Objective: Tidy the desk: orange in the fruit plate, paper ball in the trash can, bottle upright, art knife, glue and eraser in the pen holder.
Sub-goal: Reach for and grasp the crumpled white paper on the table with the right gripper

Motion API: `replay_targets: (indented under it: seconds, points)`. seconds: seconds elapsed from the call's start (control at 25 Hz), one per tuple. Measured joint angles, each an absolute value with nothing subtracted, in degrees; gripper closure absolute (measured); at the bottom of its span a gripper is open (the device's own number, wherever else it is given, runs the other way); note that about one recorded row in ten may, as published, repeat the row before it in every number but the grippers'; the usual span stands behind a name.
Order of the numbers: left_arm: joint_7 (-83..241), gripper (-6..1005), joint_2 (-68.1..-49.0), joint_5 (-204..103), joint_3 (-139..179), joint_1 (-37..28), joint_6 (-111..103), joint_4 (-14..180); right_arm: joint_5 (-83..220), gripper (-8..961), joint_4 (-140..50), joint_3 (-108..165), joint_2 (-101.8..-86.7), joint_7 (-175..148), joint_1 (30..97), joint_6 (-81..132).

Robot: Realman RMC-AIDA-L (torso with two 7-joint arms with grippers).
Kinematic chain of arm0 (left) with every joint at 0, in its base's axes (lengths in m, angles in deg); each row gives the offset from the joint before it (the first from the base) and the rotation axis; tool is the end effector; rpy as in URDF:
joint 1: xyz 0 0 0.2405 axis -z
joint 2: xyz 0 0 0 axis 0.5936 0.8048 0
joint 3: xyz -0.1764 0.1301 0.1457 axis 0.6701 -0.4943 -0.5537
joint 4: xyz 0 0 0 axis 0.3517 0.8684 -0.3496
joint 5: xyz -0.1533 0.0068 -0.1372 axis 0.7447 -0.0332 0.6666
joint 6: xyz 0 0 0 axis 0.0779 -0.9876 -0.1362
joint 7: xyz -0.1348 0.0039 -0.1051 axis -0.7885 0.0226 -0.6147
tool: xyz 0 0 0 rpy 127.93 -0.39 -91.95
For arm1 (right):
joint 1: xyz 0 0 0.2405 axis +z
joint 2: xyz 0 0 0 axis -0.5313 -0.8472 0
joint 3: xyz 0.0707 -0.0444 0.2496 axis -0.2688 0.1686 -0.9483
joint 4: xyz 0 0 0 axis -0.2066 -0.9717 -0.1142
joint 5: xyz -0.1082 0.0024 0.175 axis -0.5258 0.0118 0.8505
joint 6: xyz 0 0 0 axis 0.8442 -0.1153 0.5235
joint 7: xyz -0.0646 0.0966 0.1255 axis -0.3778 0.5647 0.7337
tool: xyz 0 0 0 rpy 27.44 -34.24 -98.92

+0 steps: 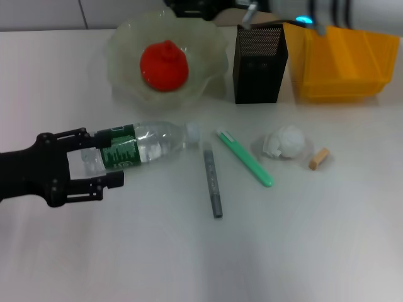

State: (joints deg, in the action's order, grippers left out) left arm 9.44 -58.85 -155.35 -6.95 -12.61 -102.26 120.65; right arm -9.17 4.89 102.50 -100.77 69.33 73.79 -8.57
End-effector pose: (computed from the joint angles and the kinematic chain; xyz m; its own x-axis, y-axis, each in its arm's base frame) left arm -0.2829 0.2850 0.0186 0.7994 0.2390 0.5512 0.3561 -0.9274 -0.1143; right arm 0.0906 0.4528 -0.0520 0.9158 0.0659 -0.3962 -0.1809 -0.8131 -0.5534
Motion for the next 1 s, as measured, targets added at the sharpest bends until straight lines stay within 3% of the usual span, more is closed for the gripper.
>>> replay_targets:
  seconds: [0.24, 0.48, 0.72, 1.0]
  points:
    - [5.55, 220, -58.68, -155.66, -7.25, -10.85, -102.36, 123.98, -9.60, 169, 10.49, 89.81, -100.03, 72.45, 65.58, -31.38]
    - [3.31, 220, -58.89, -156.10, -8.33, -9.08, -102.26, 126.30, -12.62, 170, 16.31, 86.34, -98.56, 76.43, 57.71, -43.60]
    - [1.13, 221, -59.27, -156.28, -10.83, -7.70, -100.43, 127.89, -23.65, 169, 24.17, 80.44, -100.23, 80.31, 53.23, -54.68]
    - [0.92, 222, -60.06, -156.45, -12.58, -7.17, -98.36, 128.52, -35.16, 169, 32.83, 77.30, -100.39, 89.53, 53.92, -62.96]
